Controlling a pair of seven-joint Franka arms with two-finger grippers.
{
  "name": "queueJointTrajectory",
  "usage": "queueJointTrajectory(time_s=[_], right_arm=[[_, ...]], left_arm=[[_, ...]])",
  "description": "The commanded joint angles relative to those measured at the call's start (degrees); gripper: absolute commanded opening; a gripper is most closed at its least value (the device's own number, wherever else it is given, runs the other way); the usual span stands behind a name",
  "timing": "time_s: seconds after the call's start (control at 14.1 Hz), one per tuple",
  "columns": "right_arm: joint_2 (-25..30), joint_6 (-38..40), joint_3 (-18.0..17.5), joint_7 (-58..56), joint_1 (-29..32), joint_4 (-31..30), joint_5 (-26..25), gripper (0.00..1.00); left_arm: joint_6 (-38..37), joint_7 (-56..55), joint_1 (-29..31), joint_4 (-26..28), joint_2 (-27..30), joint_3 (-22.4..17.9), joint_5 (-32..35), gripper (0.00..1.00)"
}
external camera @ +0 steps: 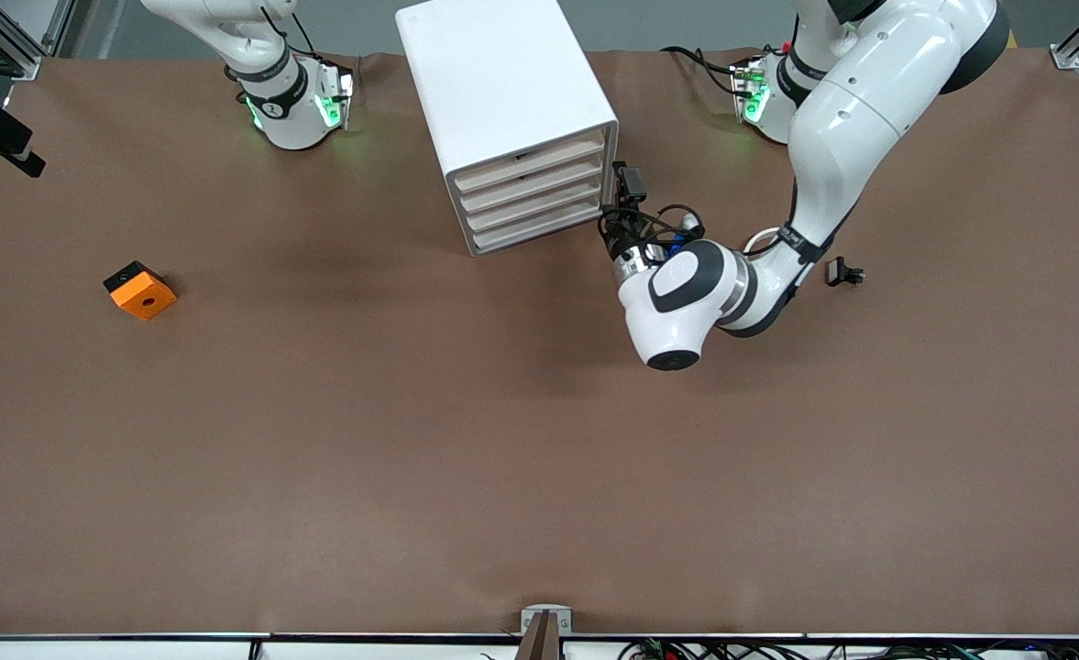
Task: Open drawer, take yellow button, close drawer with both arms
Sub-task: 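Grasp the handle of the cabinet's top drawer with the left gripper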
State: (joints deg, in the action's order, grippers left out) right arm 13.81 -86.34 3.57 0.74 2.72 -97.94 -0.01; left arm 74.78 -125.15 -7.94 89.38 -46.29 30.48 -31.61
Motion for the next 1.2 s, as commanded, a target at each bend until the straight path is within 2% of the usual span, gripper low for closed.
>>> queueJointTrajectory(time_s=[0.0,0.14,0.21,0.35,0.42,0.64,0.78,1.13], right_arm=[[-0.4,0.3,0.1,0.7,0.0,0.6,0.5,1.00],[-1.2,0.3,0.1,0.7,0.3,1.4,0.5,1.00],[-1.5,0.6,0.2,0.8,0.2,2.0,0.3,1.00],[-2.0,1.6,0.2,0.9,0.4,1.9,0.3,1.00],[-3.6,1.8,0.2,0.7,0.4,2.0,0.3,1.00],[-5.9,1.8,0.2,-0.1,0.1,2.1,0.6,1.00],[-10.6,2.3,-0.1,-0.2,-0.3,3.8,0.5,1.00],[-14.2,1.8,-0.1,-0.3,0.0,4.2,0.4,1.00]], left_arm=[[-2.2,-4.5,-1.4,-2.5,-2.8,0.3,-3.1,1.00],[-2.7,-7.2,-2.0,-2.5,-3.5,0.3,-4.4,1.00],[-2.7,-7.9,-2.3,-2.5,-3.5,0.3,-5.2,0.96],[-2.8,-8.1,-2.8,-2.5,-3.9,0.3,-6.0,0.70],[-2.8,-8.4,-3.0,-2.5,-3.9,0.2,-6.0,0.62],[-3.1,-8.5,-3.8,-2.5,-4.0,0.2,-6.1,0.61],[-3.1,-8.5,-4.5,-2.3,-4.0,0.1,-6.1,0.61],[-3.2,-8.6,-6.1,-1.9,-4.0,0.1,-6.9,0.61]])
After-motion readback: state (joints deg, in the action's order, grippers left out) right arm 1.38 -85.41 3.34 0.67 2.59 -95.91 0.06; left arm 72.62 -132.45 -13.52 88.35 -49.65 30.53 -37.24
